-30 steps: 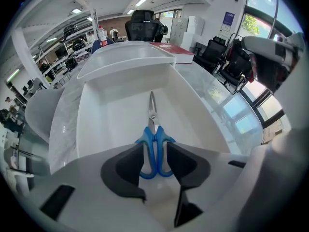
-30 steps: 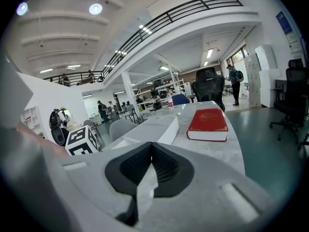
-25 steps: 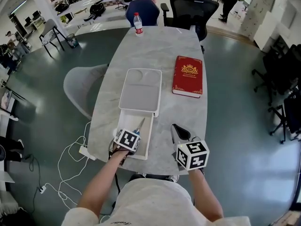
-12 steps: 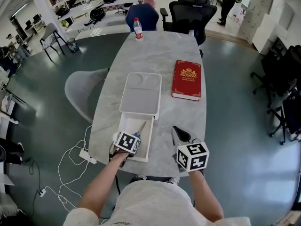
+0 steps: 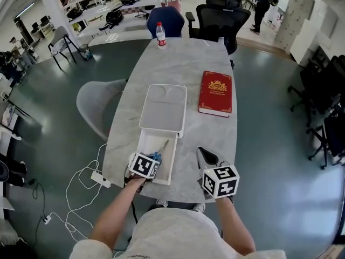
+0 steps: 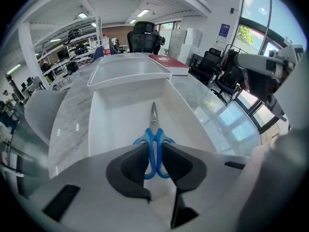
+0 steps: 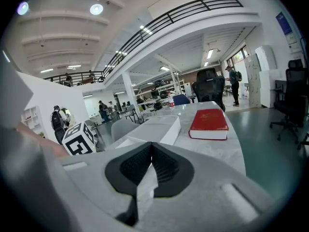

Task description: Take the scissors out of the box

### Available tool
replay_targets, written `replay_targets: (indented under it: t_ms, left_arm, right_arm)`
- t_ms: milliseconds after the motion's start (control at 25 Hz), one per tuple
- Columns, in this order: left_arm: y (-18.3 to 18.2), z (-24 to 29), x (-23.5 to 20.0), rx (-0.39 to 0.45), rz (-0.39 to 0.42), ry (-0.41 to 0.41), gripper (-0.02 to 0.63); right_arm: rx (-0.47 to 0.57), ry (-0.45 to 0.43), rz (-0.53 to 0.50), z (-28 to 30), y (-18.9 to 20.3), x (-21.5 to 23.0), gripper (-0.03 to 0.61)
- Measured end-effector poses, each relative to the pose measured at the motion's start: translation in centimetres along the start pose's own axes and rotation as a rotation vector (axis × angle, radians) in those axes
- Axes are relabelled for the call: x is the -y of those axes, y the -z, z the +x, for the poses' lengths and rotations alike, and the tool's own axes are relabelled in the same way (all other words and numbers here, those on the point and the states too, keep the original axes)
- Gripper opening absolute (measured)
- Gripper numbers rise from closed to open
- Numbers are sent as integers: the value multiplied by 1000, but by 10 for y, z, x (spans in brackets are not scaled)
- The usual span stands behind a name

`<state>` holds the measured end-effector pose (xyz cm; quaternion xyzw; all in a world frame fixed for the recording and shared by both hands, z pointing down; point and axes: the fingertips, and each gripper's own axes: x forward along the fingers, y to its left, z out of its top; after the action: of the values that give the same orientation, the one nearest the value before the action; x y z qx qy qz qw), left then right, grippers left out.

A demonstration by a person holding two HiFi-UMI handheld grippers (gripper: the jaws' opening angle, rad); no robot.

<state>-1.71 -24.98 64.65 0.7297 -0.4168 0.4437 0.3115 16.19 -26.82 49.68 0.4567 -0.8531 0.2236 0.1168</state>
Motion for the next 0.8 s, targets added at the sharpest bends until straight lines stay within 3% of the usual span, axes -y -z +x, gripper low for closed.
replay_targets:
  t_ms: [600, 800]
  left_arm:
    - [-5, -31, -4, 126, 5, -36, 81]
    - [-16, -51, -4, 203, -17, -31, 81]
  right_arm:
    - [-8, -19, -9, 3, 4, -13, 5]
    - [-5, -15, -10, 3, 3, -14, 5]
